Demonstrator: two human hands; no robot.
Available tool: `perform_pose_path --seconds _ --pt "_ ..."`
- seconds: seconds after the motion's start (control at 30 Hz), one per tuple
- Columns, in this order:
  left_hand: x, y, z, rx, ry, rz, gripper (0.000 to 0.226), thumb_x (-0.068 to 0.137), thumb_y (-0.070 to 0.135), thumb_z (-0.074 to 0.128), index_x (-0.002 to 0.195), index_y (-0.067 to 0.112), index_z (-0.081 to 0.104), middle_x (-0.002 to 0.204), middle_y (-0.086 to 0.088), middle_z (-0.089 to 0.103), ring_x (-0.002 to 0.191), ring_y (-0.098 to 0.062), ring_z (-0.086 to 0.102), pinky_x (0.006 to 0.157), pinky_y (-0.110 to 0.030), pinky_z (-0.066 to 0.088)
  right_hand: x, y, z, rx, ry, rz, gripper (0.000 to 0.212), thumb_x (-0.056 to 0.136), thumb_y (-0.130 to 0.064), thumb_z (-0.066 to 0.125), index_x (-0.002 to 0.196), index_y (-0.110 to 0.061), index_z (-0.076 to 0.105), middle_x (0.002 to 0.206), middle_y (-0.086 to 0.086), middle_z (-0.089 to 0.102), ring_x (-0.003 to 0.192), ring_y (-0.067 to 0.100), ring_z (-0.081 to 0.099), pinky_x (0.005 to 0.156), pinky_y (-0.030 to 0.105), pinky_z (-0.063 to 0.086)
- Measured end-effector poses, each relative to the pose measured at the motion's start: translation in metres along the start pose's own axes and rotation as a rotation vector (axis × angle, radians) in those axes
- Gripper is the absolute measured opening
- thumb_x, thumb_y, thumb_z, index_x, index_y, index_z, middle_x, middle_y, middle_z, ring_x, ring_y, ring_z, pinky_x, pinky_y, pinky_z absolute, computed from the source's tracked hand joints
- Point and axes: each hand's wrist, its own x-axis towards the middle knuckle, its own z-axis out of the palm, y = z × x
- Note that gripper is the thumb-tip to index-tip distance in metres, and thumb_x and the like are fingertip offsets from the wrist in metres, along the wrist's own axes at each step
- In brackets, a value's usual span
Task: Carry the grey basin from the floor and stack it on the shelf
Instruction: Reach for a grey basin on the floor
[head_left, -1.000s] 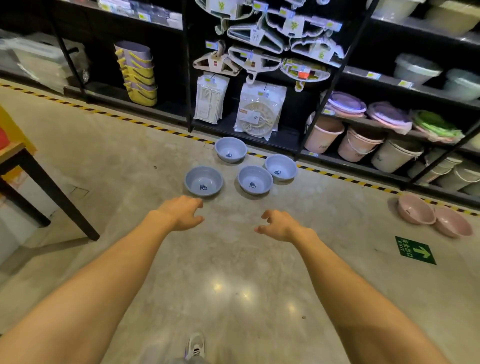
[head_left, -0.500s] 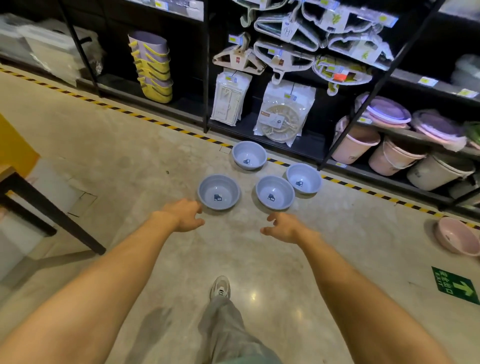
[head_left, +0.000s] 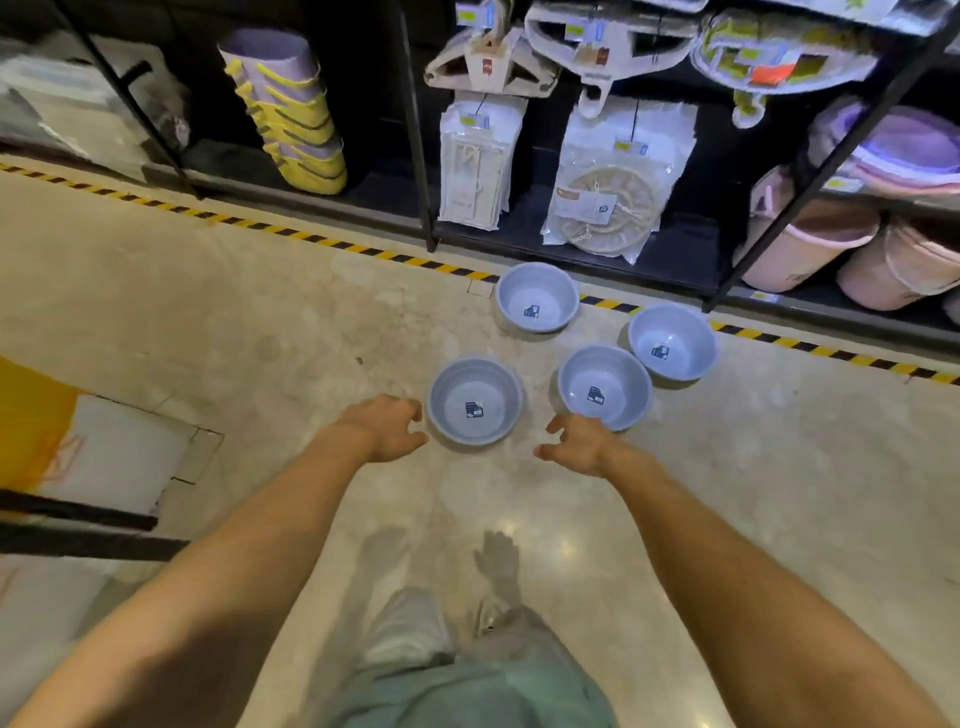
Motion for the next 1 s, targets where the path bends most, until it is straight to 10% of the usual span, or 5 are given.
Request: perform_pose_path --seconds 0.57,1.0 --pt "0.278 -0.098 -0.056 -0.079 -0.102 0.039 0.058 0.097 0.053 0.054 0.146 0.024 0.044 0.132 -0.007 0.066 0.118 -0.032 0.062 0.097 -0.044 0.050 0.245 -0.044 -0.051 0.065 -0.047 0.205 0.067 0.088 -0.051 0.067 0.143 -0.016 0.049 0.145 0.013 0.054 0.129 0.031 0.054 0.103 0.043 0.046" --pt "0.519 -0.109 0.077 -0.268 -0.144 -0.124 0.053 0.095 0.057 0.053 0.141 0.032 0.046 0.131 -0.003 0.067 0.111 -0.030 0.066 0.090 -0.041 0.050 0.474 0.066 0.012 -0.004 -0.105 0.252 0.064 0.090 -0.050 0.063 0.144 -0.019 0.047 0.140 0.010 0.058 0.125 0.029 0.057 0.101 0.044 0.049"
